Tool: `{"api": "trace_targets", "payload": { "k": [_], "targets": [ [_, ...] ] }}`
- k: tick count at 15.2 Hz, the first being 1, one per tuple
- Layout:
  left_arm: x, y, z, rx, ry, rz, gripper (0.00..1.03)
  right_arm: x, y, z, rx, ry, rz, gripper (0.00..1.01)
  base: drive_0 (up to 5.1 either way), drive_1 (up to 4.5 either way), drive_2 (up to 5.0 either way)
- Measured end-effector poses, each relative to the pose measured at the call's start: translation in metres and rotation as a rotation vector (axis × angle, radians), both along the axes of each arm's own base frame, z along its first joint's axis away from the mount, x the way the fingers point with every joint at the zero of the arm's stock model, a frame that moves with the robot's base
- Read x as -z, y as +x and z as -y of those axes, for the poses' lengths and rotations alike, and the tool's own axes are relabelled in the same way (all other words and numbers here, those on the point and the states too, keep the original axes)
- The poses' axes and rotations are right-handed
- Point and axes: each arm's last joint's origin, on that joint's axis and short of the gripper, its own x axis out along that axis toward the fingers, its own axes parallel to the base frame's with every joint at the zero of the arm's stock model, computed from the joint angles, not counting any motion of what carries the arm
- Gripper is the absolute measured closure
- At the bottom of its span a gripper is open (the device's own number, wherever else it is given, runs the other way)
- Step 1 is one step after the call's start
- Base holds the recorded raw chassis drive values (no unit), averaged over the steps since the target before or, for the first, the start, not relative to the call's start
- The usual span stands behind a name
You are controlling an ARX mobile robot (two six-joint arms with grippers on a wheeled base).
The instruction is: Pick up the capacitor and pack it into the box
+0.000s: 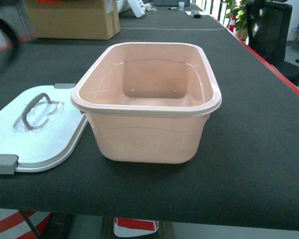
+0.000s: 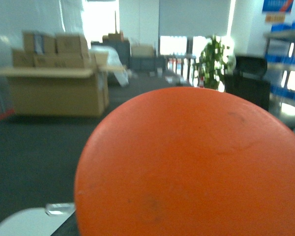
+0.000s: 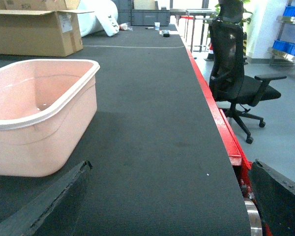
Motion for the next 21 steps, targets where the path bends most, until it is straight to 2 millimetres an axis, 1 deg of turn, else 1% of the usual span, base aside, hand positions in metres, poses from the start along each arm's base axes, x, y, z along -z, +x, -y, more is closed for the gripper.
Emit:
{"api": "trace_targets", "payload": {
  "k": [1, 2, 3, 5, 6, 8, 9, 10, 11, 12, 13, 14, 15, 16, 17, 18, 20, 21],
  "targets": [
    [0.020, 0.039, 0.023, 0.022, 0.019, -0.109, 0.60, 0.000, 0.000, 0.000, 0.000, 0.000, 0.000, 0.03, 0.0, 0.00, 0.0],
    [0.032, 0.063, 0.038, 0.033, 0.021, -0.164, 0.60, 0.000, 0.000, 0.000, 0.000, 0.000, 0.000, 0.03, 0.0, 0.00, 0.0],
    [0.037, 0.082, 0.050, 0.034, 0.021, -0.183, 0.57, 0.000, 0.000, 0.000, 0.000, 0.000, 0.000, 0.03, 0.0, 0.00, 0.0],
    [0.037, 0.098, 0.060, 0.013, 0.014, -0.169, 0.48, 0.000, 0.000, 0.000, 0.000, 0.000, 0.000, 0.03, 0.0, 0.00, 0.0],
    [0.027, 0.107, 0.066, 0.012, -0.004, -0.132, 0.35, 0.000, 0.000, 0.000, 0.000, 0.000, 0.000, 0.03, 0.0, 0.00, 0.0],
    [0.018, 0.105, 0.067, 0.010, -0.019, -0.103, 0.10, 0.000, 0.000, 0.000, 0.000, 0.000, 0.000, 0.03, 0.0, 0.00, 0.0],
    [0.018, 0.105, 0.065, 0.007, -0.017, -0.105, 0.03, 0.000, 0.000, 0.000, 0.000, 0.000, 0.000, 0.03, 0.0, 0.00, 0.0],
    [0.019, 0.104, 0.062, 0.089, -0.010, -0.102, 0.06, 0.000, 0.000, 0.000, 0.000, 0.000, 0.000, 0.03, 0.0, 0.00, 0.0],
    [0.021, 0.098, 0.052, 0.110, -0.018, -0.109, 0.05, 0.000, 0.000, 0.000, 0.000, 0.000, 0.000, 0.03, 0.0, 0.00, 0.0],
    [0.016, 0.092, 0.041, 0.106, -0.024, -0.100, 0.05, 0.000, 0.000, 0.000, 0.000, 0.000, 0.000, 0.03, 0.0, 0.00, 0.0],
    [0.001, 0.086, 0.018, 0.086, -0.037, -0.051, 0.05, 0.000, 0.000, 0.000, 0.000, 0.000, 0.000, 0.03, 0.0, 0.00, 0.0],
    [-0.009, 0.082, -0.012, 0.033, -0.044, -0.016, 0.05, 0.000, 0.000, 0.000, 0.000, 0.000, -0.001, 0.03, 0.0, 0.00, 0.0],
    [-0.005, 0.081, -0.045, -0.037, -0.039, -0.014, 0.05, 0.000, 0.000, 0.000, 0.000, 0.000, 0.000, 0.03, 0.0, 0.00, 0.0],
    [0.012, 0.080, -0.077, -0.098, -0.027, -0.059, 0.05, 0.000, 0.000, 0.000, 0.000, 0.000, 0.000, 0.03, 0.0, 0.00, 0.0],
    [0.037, 0.082, -0.104, -0.149, -0.014, -0.129, 0.05, 0.000, 0.000, 0.000, 0.000, 0.000, 0.000, 0.03, 0.0, 0.00, 0.0],
    [0.059, 0.085, -0.120, -0.170, 0.009, -0.189, 0.05, 0.000, 0.000, 0.000, 0.000, 0.000, 0.000, 0.03, 0.0, 0.00, 0.0],
    [0.094, 0.094, -0.133, -0.154, 0.023, -0.292, 0.05, 0.000, 0.000, 0.000, 0.000, 0.000, 0.000, 0.03, 0.0, 0.00, 0.0],
    [0.110, 0.102, -0.137, -0.142, 0.025, -0.340, 0.05, 0.000, 0.000, 0.000, 0.000, 0.000, 0.000, 0.03, 0.0, 0.00, 0.0]
  ]
}}
